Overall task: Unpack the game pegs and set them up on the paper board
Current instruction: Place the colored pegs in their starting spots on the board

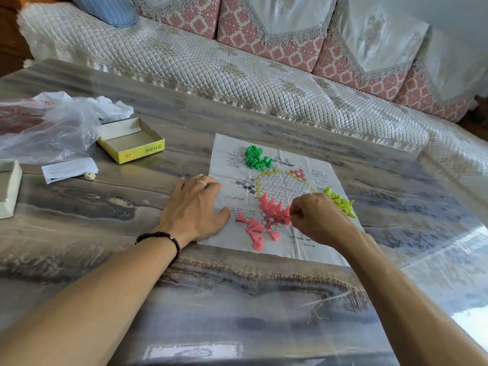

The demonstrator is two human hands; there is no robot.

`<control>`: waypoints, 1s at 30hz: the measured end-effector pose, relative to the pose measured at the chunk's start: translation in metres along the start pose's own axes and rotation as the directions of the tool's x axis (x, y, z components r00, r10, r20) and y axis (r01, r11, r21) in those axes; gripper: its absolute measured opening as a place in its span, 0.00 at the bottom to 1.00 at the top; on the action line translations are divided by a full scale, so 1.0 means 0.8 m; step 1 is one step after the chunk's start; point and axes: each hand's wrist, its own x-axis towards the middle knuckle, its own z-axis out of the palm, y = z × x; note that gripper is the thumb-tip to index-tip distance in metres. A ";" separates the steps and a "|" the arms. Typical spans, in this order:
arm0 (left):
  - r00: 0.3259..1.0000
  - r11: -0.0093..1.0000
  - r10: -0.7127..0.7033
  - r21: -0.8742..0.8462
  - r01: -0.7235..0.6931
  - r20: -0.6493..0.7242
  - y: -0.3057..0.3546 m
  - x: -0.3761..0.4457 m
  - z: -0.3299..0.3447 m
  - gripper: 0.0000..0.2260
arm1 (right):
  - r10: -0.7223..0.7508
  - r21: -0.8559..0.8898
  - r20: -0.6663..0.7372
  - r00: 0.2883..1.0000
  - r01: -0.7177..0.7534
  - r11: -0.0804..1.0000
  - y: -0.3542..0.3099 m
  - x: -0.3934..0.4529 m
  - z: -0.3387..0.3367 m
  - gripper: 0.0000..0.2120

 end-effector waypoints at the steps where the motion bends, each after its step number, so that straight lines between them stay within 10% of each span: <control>1: 1.000 1.000 -0.001 -0.001 0.001 0.002 0.001 0.000 -0.001 0.31 | 0.002 -0.002 0.004 1.000 -0.002 1.000 0.000 0.001 0.000 0.09; 30: 1.000 1.000 0.000 0.009 0.000 -0.018 0.002 0.000 -0.001 0.29 | -0.008 0.415 -0.086 0.996 0.043 0.909 -0.029 -0.014 -0.010 0.06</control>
